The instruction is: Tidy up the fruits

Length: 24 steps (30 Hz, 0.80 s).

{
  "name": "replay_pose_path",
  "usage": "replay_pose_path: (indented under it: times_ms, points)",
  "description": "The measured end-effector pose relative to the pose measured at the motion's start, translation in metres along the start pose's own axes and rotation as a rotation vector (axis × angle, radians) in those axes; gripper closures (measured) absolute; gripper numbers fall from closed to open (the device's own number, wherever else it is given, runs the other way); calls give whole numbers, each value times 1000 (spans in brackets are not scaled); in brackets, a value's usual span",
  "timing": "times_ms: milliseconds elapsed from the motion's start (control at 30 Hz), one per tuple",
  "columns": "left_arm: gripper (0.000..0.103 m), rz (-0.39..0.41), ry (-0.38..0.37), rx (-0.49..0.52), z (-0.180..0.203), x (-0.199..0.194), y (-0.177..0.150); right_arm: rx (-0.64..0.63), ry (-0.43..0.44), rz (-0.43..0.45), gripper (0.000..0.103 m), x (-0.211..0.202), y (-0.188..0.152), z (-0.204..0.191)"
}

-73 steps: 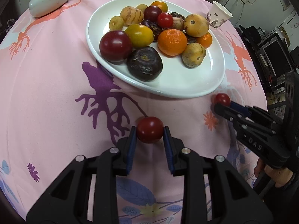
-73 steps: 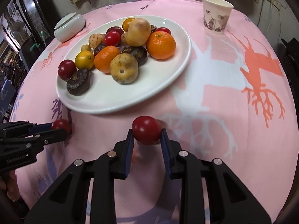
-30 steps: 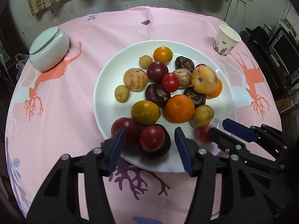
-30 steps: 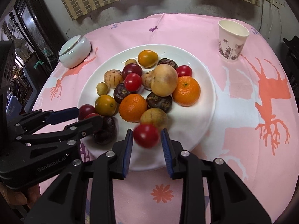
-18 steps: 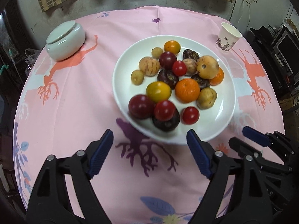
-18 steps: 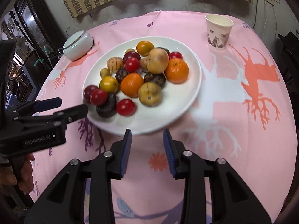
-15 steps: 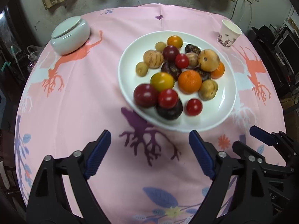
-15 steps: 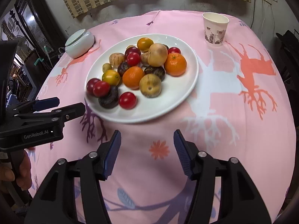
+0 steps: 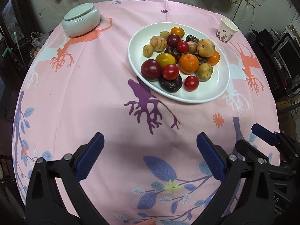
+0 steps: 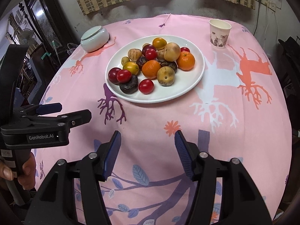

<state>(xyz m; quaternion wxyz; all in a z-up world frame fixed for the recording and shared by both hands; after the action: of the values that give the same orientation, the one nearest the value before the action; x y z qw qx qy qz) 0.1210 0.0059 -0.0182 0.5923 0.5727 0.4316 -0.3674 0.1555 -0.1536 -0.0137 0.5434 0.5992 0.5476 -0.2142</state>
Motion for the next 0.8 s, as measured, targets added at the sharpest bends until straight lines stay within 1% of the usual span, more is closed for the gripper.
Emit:
replay_pose_path:
  times_ms: [33,100,133,200,233,333,500,567,700,800]
  points:
    - [2,8,1,9,1,-2,-1,0,-1,2,43,-1,-1,0]
    - [2,61,13,38,4,-10,0,0,-4,3,43,-3,-3,0]
    - [2,94,42,61,6,-16,2,0,-6,3,43,-4,-4,0]
    - [3,124,93,96,8,-24,3,0,-7,3,43,-5,-5,0]
    - [3,128,94,101,9,-27,3,0,-9,4,43,-5,-5,0]
    - [2,107,68,86,11,-27,1,3,-12,6,43,-8,-8,2]
    - [2,79,64,91,13,-24,-5,5,-16,13,42,-13,-10,3]
    - [2,62,77,93,13,-22,-8,9,-19,11,42,-14,-11,4]
    - [2,55,97,99,12,-22,-13,24,-30,9,42,-14,-13,7]
    - [2,48,101,85,10,-23,-16,29,-39,10,42,-15,-15,9]
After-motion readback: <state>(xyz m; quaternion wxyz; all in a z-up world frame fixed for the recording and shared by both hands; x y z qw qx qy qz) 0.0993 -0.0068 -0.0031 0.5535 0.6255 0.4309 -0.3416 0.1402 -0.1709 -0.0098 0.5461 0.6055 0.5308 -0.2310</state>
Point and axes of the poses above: each gripper's, at about its wrist camera, not at the fingertips, and x roughly the way its jaws point, z to its right, y to its top, the point moved 8 cm from there along x, roughly the way its jaws point, and after that the axes turned 15 degrees about x, right-handed, at the moved point
